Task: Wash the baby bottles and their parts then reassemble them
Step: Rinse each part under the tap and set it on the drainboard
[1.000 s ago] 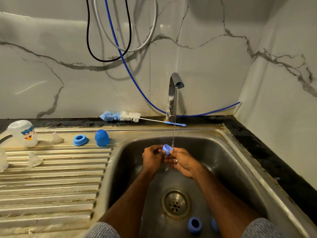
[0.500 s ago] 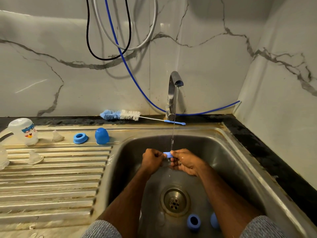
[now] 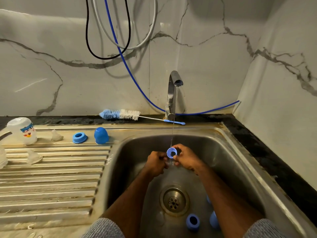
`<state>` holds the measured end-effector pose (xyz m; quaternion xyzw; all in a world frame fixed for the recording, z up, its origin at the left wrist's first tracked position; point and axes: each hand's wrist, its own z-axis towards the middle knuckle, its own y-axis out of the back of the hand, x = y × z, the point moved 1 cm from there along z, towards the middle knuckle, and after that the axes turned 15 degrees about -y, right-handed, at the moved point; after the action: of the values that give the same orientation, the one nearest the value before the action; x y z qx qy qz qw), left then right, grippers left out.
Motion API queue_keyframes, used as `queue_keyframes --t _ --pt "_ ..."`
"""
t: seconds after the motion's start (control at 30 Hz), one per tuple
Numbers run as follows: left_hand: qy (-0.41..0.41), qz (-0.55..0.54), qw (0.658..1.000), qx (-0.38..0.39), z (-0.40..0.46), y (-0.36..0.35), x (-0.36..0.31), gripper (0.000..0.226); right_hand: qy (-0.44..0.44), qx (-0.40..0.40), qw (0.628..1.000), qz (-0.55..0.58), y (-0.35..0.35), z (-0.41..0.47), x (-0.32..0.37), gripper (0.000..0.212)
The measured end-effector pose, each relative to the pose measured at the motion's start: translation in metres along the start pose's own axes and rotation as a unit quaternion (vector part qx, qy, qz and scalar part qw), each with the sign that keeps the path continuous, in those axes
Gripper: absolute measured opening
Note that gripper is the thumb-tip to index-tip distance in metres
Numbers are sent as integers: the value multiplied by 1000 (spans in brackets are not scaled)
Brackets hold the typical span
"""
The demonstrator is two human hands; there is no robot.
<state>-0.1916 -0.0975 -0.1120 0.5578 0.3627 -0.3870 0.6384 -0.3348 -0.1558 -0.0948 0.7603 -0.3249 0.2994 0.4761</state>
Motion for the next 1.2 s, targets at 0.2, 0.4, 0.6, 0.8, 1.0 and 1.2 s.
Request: queue_keyframes --t 0.2,0.4,0.6,0.8,1.0,1.2 --pt "-26 -22 998 -49 -7 10 -11 40 -3 29 998 58 -9 -5 3 37" --pt "-19 43 994 -103 -29 35 -27 26 -46 174 950 254 -18 -28 19 33" --pt "-66 142 983 -100 -66 82 -48 24 -9 218 926 307 -25 -62 50 21" --pt "-77 169 971 -152 -102 155 -47 24 117 82 987 68 -36 -88 65 39" --pt "-20 207 952 -226 -144 232 -25 21 153 44 986 38 -98 -108 107 56" --pt "37 239 945 -221 -182 293 1 24 236 25 971 -29 -179 -123 177 69"
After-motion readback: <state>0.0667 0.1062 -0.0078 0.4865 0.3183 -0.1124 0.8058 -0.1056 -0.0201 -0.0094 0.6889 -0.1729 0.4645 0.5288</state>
